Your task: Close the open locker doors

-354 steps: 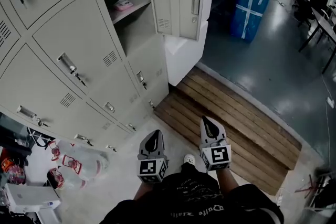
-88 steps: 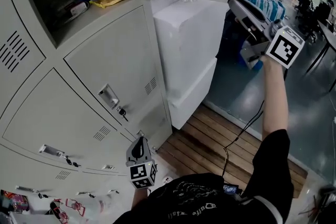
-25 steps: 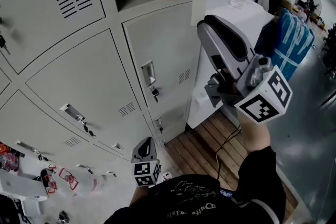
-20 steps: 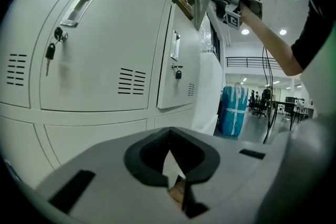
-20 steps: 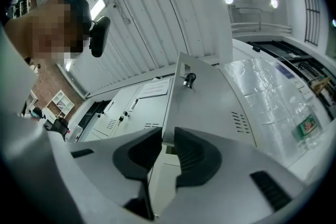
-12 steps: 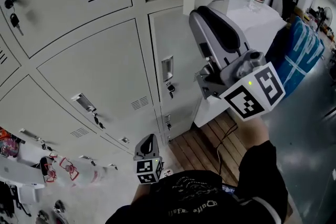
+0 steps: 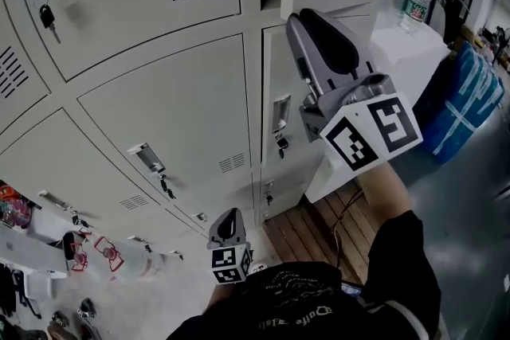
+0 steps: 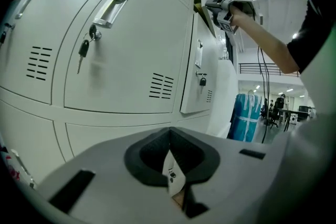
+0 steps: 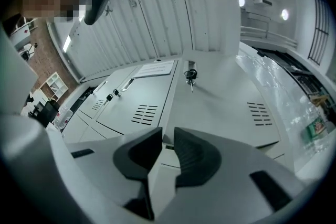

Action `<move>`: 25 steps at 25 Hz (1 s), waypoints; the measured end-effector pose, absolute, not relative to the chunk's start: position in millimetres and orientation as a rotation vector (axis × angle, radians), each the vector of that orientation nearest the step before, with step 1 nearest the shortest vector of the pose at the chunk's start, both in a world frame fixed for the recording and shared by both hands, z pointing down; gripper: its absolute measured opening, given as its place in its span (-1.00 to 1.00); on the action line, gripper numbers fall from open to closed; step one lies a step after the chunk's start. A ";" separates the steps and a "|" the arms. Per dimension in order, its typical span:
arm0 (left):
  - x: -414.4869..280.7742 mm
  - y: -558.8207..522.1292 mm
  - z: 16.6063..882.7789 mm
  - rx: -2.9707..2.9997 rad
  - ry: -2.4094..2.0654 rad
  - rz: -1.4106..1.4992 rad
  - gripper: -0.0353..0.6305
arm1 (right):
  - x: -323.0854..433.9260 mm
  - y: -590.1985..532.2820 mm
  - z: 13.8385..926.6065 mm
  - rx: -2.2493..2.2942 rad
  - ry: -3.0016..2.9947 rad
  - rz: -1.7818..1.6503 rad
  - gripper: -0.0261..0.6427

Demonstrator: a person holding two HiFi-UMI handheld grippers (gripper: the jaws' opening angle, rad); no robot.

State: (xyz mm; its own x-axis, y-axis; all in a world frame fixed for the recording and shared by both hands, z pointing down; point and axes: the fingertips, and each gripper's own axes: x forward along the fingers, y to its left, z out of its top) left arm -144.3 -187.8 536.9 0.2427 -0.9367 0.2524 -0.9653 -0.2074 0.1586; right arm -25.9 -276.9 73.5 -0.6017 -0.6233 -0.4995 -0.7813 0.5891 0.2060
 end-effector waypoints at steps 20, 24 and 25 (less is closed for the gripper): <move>-151.6 -201.1 528.8 2.252 -1.794 0.131 -0.87 | -45.6 -330.3 71.2 -1.286 2.483 0.626 -0.85; -155.7 -201.4 530.2 2.230 -1.816 0.137 -0.87 | -47.1 -333.4 71.3 -1.307 2.495 0.625 -0.85; -155.2 -201.3 530.8 2.229 -1.817 0.140 -0.87 | -47.1 -333.6 71.4 -1.307 2.499 0.622 -0.85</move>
State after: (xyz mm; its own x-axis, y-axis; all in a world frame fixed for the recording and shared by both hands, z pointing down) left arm -155.2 -201.3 530.8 0.2125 -0.9478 0.2378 -0.9730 -0.1828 0.1410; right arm -47.1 -333.6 71.4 -0.5650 -0.7166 -0.4090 -0.8247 0.5057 0.2533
